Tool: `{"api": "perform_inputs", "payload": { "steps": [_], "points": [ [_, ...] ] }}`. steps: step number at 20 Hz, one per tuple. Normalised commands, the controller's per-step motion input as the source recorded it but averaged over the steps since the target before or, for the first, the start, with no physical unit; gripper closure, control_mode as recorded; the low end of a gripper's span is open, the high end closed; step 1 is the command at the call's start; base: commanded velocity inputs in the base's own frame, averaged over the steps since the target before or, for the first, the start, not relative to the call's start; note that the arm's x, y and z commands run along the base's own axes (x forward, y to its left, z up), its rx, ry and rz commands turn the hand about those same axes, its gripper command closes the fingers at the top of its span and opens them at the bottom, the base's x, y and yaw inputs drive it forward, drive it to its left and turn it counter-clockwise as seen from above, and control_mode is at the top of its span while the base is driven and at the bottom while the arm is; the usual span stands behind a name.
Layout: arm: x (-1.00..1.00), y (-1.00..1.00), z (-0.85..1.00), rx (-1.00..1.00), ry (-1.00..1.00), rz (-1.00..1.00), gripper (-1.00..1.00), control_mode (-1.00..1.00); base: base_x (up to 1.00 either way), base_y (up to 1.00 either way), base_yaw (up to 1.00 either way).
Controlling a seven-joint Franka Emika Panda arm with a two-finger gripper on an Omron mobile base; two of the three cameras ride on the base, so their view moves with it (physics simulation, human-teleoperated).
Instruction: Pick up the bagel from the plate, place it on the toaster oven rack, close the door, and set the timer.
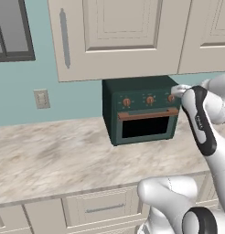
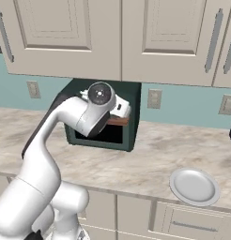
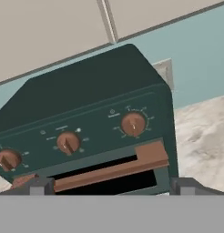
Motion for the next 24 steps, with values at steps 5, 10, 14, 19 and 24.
{"api": "perform_inputs", "payload": {
  "steps": [5,10,14,19,24],
  "points": [
    [0.03,-0.19,0.0,0.0,0.11,0.07,-1.0,-1.0,0.0,0.0,0.0],
    [0.16,-0.04,-0.01,0.0,0.07,0.06,-1.0,-1.0,0.0,0.0,0.0],
    [0.02,0.01,-0.01,0.0,0.0,0.06,-1.0,-1.0,0.0,0.0,0.0],
    [0.0,0.02,-0.13,-0.01,0.0,0.02,-1.0,-1.0,0.0,0.0,0.0],
    [0.0,0.04,-0.24,-0.01,0.0,0.01,-1.0,-1.0,0.0,0.0,0.0]
  ]
}}
